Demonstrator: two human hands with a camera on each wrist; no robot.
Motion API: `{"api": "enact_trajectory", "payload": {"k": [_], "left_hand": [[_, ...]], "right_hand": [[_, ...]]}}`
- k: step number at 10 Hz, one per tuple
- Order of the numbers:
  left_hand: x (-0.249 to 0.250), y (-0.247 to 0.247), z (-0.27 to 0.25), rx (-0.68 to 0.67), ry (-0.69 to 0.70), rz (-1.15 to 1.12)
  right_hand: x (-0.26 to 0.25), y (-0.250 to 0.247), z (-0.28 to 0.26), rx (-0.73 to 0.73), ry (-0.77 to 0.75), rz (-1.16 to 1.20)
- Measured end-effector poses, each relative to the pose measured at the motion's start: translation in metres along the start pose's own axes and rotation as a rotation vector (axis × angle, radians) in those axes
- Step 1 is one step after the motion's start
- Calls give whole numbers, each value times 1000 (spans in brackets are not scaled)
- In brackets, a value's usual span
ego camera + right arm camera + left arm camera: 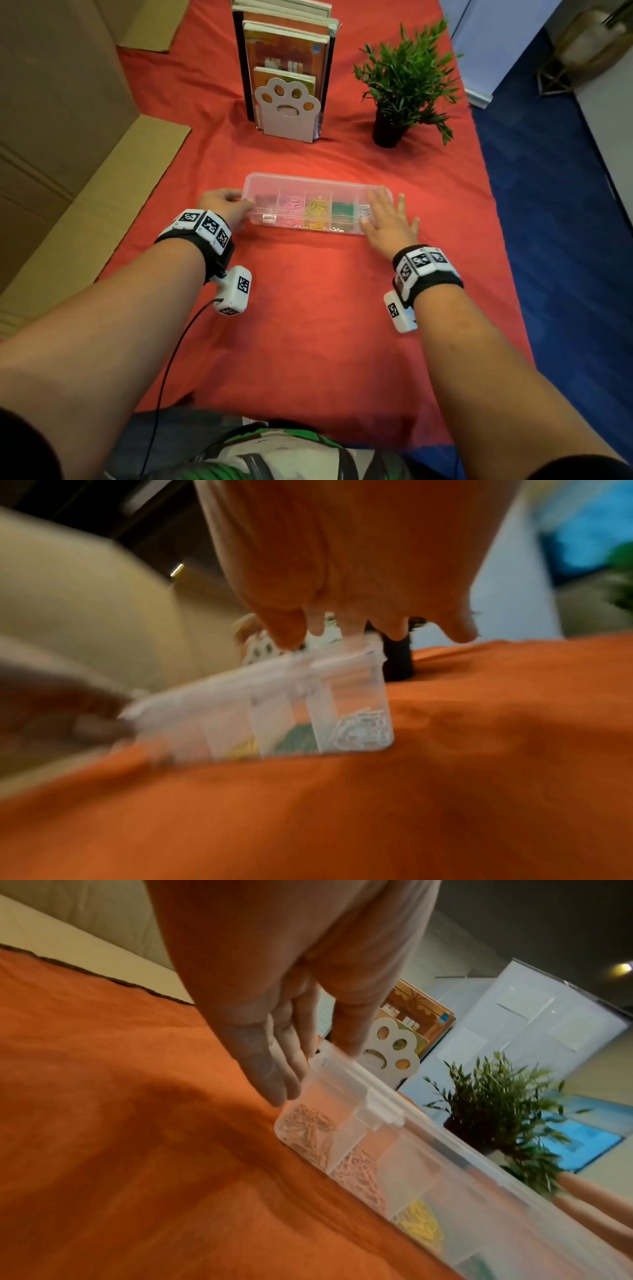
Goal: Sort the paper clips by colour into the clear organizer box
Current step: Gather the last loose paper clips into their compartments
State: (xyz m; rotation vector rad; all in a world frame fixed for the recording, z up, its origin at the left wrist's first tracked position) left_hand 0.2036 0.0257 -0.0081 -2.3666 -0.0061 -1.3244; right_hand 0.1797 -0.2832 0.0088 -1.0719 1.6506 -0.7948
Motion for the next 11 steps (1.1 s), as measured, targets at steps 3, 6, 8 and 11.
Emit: {"api": "enact_trajectory", "payload": {"k": [3, 6, 8, 11], "left_hand": [[6, -5, -1, 21, 102, 235], [18, -7, -6, 33, 172, 372], [20, -7, -3, 28, 179, 429], [24, -6, -6, 15, 195, 422]], "right_hand": [[-7, 17, -7, 163, -11, -408], [-104, 43, -6, 110, -168, -441], [-153, 62, 5, 127, -171, -532], [-153, 69, 10, 133, -159, -486]]}}
Point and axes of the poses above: each hand's wrist, its own z-axis towards the middle knuckle, its own y-axis out of the palm, x = y × z, the point moved 8 cm from there along z, towards the middle knuckle, and after that the axes turned 1 degree about x, right-handed, at the moved point
